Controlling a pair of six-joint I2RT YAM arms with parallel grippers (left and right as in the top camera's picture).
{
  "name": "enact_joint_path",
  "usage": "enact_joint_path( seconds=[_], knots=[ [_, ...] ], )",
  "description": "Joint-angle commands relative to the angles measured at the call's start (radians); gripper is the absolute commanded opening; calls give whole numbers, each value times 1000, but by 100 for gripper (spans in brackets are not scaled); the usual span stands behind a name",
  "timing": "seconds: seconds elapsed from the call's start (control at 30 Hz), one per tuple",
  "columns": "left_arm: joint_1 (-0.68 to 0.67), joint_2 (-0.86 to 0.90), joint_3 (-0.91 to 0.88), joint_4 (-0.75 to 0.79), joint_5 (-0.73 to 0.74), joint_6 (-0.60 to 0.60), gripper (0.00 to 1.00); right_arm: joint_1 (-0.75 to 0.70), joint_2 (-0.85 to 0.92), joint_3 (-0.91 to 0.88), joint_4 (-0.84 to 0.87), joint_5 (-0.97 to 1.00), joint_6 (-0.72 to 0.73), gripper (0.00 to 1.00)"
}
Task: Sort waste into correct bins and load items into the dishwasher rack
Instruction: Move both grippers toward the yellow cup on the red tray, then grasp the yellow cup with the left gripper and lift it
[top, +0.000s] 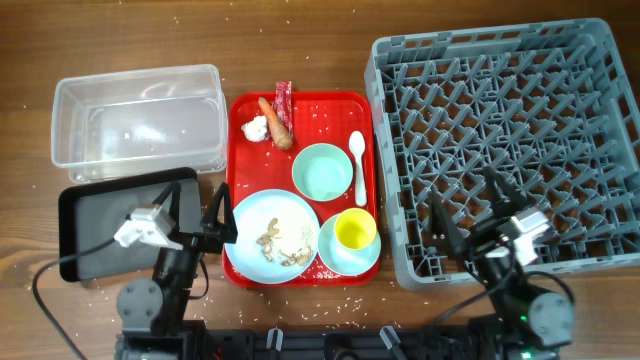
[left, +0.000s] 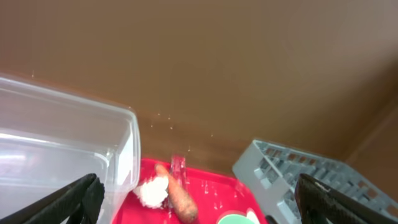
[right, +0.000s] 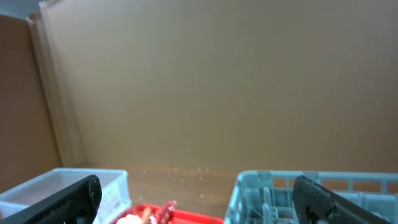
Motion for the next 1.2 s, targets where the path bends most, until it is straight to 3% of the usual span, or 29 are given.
enact_joint_path(
  seconds=[0.0,0.13,0.3,0.43,0.47,0.63,0.73,0.83,0.9,0.97,1.0,1.1,1.17],
  knots=[
    [6,201,245,-134,42,-31,99,-4,172,226,-77,-47,19,100],
    [-18,580,632,-371,92,-1,99,-4,542,559,-350,-48,18,100],
    [-166,992,1053,-722,116,-16,100,-4,978,962,-730,-118,17,100],
    [-237,1136,1080,-709,370,-67,99,-12,1136,1033,-867,-83,17,100],
    [-307,1201,1080,-762,359,-31,91,-32,1168,1033,-885,-79,31,100],
    [-594,1392,1077,-975,132,-47,70,-154,1190,1033,-935,-73,124,100],
    [-765,1496,1077,-974,-19,-73,70,-201,1190,1033,-970,-73,123,100],
    [-838,1563,1077,-957,-103,-123,68,-201,1190,1033,-1003,-73,121,100],
    [-849,1604,1077,-938,-130,-146,53,-201,1190,1033,-1009,-73,122,100],
    [-841,1617,1077,-924,-163,-188,21,-201,1190,1033,-1013,-73,122,100],
    [-835,1616,1077,-913,-174,-197,13,-201,1190,1033,-1015,-73,122,100],
    [-806,1615,1077,-882,-172,-196,4,-201,1190,1033,-1017,-73,123,100],
    [-784,1609,1088,-895,-125,-196,4,-201,1190,1033,-1020,-73,122,100]
  ],
)
